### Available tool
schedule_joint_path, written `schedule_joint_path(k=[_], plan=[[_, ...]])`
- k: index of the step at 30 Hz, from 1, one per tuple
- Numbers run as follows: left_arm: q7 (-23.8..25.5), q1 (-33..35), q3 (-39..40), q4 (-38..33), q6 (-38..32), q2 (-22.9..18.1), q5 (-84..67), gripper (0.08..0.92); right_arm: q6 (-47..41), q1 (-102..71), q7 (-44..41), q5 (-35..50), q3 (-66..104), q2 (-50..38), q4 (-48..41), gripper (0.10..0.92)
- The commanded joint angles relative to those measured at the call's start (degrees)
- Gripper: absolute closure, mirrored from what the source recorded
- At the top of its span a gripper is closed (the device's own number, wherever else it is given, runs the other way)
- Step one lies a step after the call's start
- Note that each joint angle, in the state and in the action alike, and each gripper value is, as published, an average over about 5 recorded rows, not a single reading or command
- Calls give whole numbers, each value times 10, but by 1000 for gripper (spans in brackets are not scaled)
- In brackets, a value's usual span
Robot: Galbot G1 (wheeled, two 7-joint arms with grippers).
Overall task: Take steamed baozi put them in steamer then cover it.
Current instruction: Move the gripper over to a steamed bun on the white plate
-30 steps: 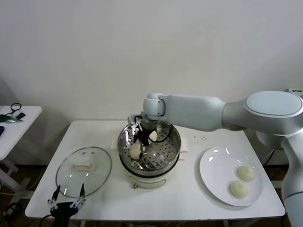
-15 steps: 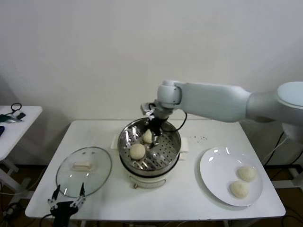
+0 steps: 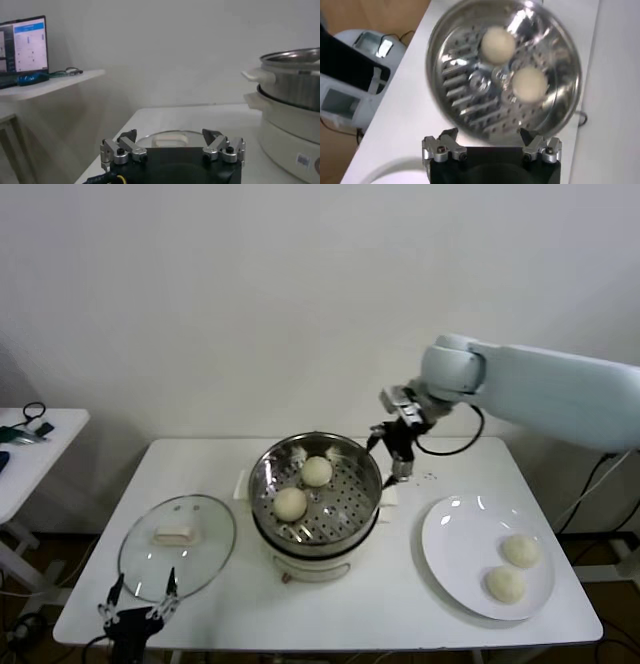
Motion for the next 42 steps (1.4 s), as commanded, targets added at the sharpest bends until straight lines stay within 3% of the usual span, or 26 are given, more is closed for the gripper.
schedule_joint_path(k=[1, 18, 42], plan=[[-5, 2, 0, -13, 5, -3, -1, 177, 15, -112, -14, -136, 33, -185, 65, 203], [-6, 8, 0, -9, 4, -13, 14, 177, 49, -414, -29, -285, 241, -267, 22, 203], [-16, 3, 0, 2, 7, -15, 15, 177, 57, -440, -25, -323, 257, -206, -47, 203]])
